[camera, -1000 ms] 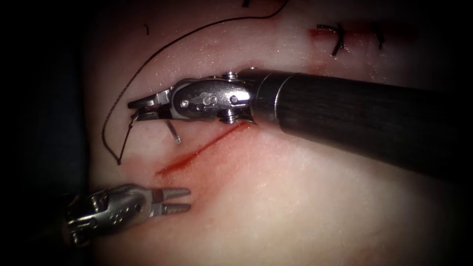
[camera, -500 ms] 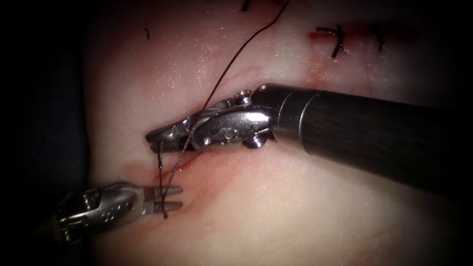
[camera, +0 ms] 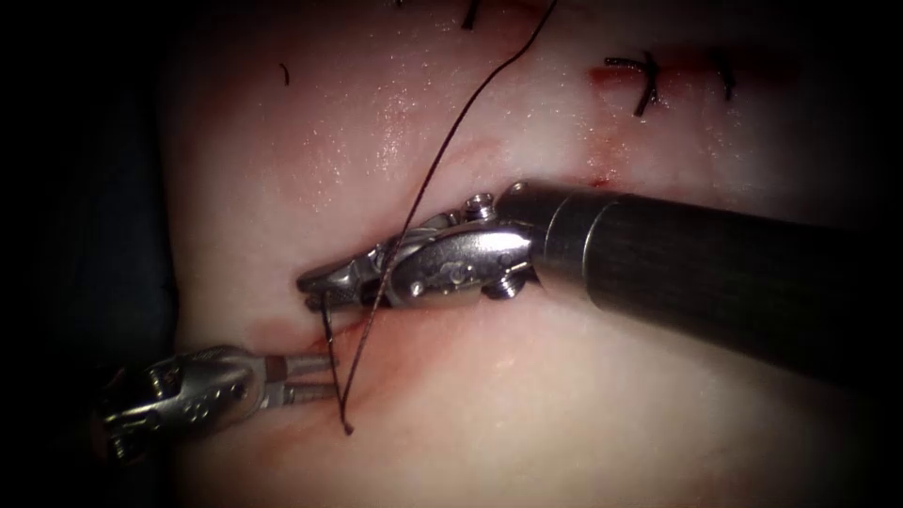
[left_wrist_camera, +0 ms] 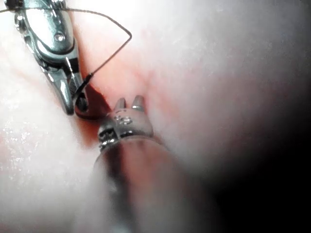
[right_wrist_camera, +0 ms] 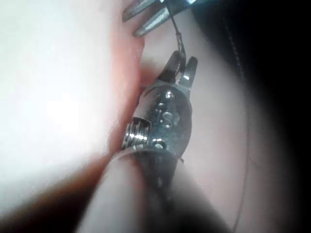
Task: Wound Closure
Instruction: Pass the needle through the top of the wound with the right driver.
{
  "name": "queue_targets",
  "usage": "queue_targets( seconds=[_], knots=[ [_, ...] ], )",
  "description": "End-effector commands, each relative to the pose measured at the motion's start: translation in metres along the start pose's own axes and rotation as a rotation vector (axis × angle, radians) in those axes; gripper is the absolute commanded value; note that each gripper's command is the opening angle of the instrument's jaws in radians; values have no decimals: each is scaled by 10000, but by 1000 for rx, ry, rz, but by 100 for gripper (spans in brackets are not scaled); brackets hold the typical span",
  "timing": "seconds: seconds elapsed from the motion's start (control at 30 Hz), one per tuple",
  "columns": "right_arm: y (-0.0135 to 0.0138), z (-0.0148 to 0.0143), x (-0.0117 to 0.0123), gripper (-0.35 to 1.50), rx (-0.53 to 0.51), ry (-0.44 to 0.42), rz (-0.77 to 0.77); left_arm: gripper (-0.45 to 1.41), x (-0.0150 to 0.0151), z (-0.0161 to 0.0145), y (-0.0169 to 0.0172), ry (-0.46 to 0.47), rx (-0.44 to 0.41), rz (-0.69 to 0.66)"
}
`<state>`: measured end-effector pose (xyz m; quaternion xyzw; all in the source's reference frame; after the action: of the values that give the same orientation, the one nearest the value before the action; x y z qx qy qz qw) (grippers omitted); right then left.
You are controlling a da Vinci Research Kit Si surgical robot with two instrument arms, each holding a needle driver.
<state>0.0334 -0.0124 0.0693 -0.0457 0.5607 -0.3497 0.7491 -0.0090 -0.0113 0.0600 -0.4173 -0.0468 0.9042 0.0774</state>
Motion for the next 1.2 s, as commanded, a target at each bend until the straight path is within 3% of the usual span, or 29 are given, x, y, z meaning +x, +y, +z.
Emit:
queue_targets(
  seconds=[0.03, 0.47, 0.77, 0.9, 1.03, 1.2],
  knots=[
    [1, 7, -6, -35, 6, 7, 8, 2, 0, 7, -3, 1, 1, 1],
    [-13, 11, -14, -35, 79, -5, 45, 2, 1, 7, -4, 0, 3, 0],
    [-3, 11, -18, -35, 44, -43, 91, 2, 6, 7, -4, -1, 4, -5],
    [24, 10, -18, -35, -3, -86, 147, 2, 15, 8, -4, -4, 4, -14],
    [86, 16, -17, -35, -103, -70, 268, 1, 32, 28, 6, -4, -4, -28],
    [113, 25, -19, -35, -130, -72, 401, 1, 24, 41, 17, 0, -39, -9]
  ],
)
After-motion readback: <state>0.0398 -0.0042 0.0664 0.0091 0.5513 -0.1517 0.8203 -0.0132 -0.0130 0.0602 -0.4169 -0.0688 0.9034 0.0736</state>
